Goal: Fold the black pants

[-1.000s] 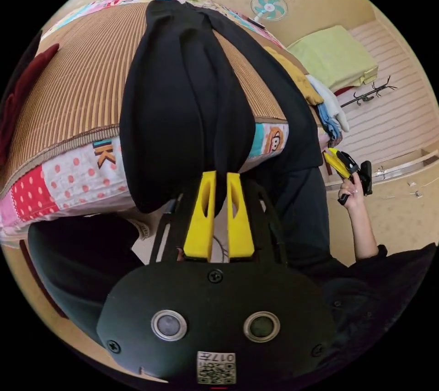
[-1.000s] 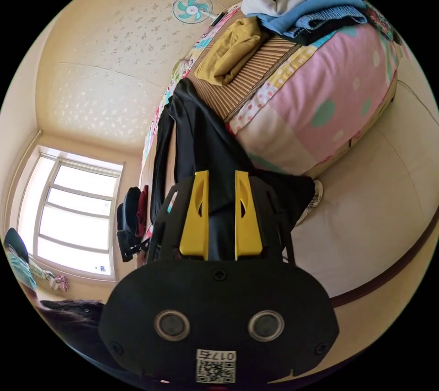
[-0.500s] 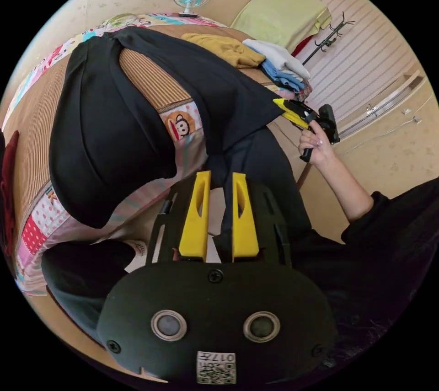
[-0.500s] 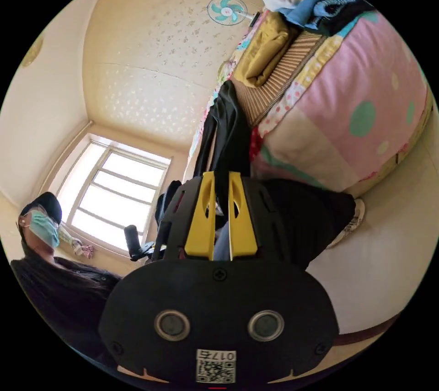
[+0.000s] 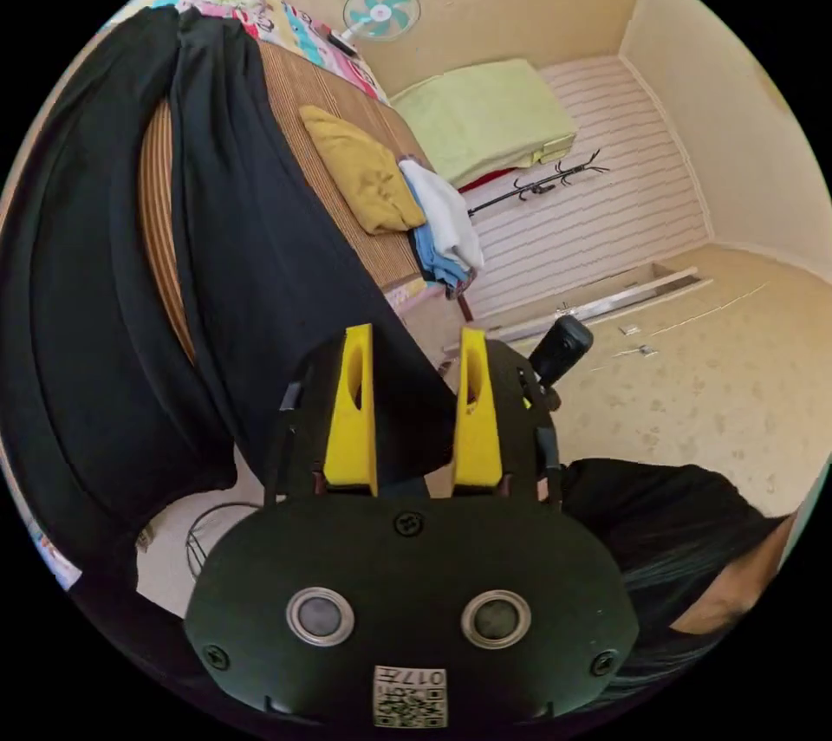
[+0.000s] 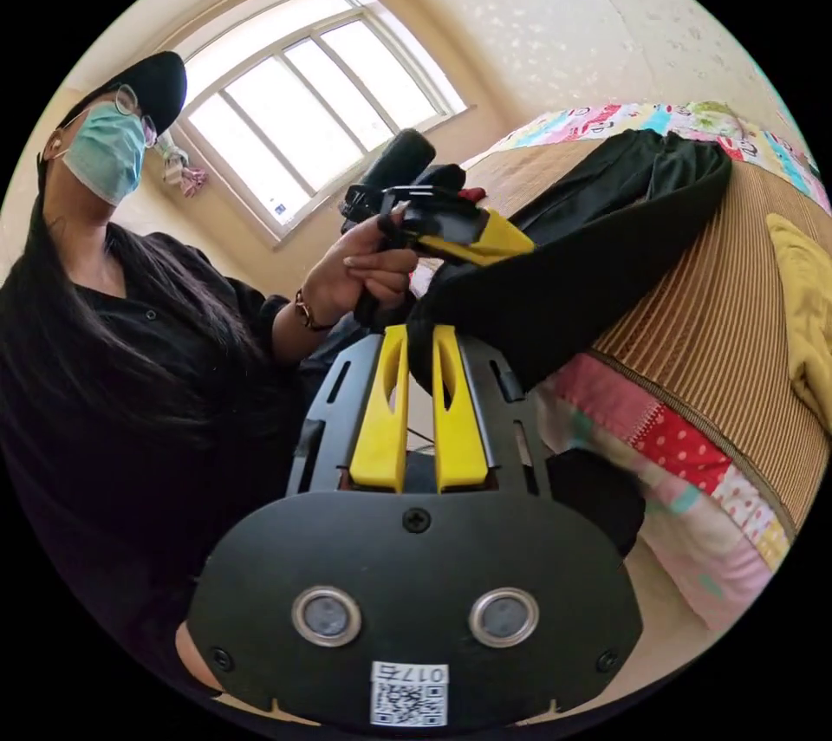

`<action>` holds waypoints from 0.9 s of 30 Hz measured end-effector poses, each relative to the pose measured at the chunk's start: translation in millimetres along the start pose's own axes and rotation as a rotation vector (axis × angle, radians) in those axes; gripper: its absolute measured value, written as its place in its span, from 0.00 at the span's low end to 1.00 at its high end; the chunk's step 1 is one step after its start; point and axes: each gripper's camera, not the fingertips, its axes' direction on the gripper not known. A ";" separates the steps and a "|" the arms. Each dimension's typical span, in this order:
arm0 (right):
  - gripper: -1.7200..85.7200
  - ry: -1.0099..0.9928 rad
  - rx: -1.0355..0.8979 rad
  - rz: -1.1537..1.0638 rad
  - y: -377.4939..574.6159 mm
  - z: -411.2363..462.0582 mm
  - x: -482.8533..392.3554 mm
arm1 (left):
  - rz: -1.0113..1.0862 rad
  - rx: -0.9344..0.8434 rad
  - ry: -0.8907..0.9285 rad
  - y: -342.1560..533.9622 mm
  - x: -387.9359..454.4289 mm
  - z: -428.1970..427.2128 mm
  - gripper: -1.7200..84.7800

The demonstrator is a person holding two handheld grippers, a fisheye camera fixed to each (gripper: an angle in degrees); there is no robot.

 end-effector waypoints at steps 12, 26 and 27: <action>0.23 0.174 -0.109 0.323 -178.0 -21.3 232.5 | -0.002 0.133 -0.009 42.2 -9.7 -53.2 0.02; 0.04 0.795 0.228 0.457 -391.0 157.2 338.2 | -0.031 0.301 0.139 78.2 -42.6 -151.9 0.02; 0.04 0.816 0.214 0.401 -404.5 170.9 323.9 | -0.041 0.316 0.143 87.4 -47.2 -164.7 0.02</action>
